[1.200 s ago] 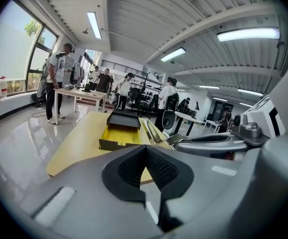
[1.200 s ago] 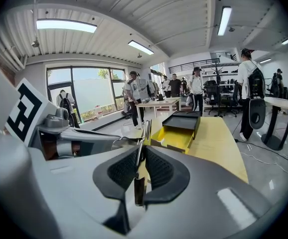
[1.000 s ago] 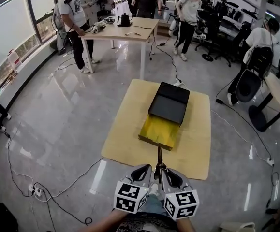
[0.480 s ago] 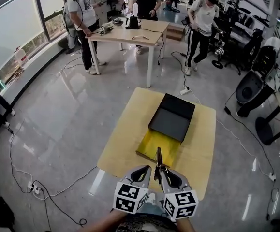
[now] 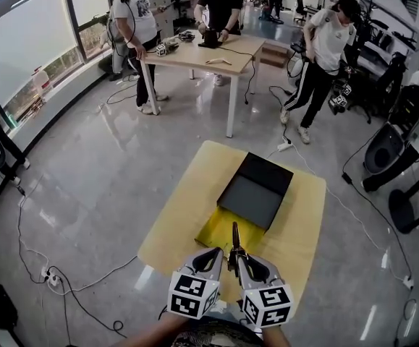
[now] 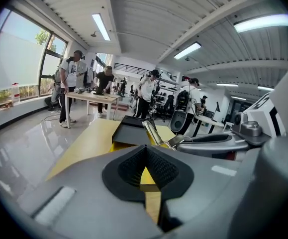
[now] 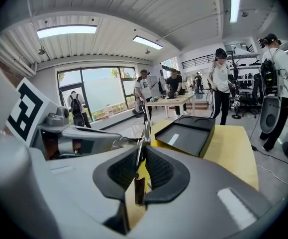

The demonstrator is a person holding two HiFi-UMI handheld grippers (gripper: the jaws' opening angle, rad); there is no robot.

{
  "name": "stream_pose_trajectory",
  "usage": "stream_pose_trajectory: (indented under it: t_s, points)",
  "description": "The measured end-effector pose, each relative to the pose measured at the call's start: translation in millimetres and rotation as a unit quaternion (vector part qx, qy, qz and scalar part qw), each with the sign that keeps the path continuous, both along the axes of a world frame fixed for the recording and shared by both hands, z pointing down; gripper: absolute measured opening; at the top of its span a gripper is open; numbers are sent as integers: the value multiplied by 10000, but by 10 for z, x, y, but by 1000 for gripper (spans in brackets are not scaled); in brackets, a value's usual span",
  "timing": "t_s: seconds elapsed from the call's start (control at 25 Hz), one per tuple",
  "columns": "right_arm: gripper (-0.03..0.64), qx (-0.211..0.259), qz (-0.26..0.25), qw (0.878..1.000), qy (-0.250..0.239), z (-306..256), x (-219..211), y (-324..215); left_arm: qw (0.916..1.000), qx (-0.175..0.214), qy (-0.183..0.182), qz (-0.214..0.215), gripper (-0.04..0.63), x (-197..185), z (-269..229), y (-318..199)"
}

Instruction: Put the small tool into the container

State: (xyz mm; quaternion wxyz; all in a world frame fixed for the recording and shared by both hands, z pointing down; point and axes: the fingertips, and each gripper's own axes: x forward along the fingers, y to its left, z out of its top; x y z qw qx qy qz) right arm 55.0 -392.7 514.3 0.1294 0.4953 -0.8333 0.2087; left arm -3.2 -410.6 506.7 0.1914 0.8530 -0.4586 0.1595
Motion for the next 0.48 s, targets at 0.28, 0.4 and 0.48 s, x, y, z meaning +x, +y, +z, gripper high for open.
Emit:
stream_pose_trajectory:
  t_s: [0.28, 0.4, 0.48]
  points:
    - [38, -47, -113, 9999, -3, -50, 151, -391, 9999, -11, -64, -140, 17, 140, -72, -335]
    - [38, -62, -139, 9999, 37, -29, 37, -606, 9999, -16, -60, -159, 17, 18, -47, -531]
    - [38, -68, -144, 9998, 88, 41, 4, -748, 9998, -38, -49, -163, 17, -24, 33, -660]
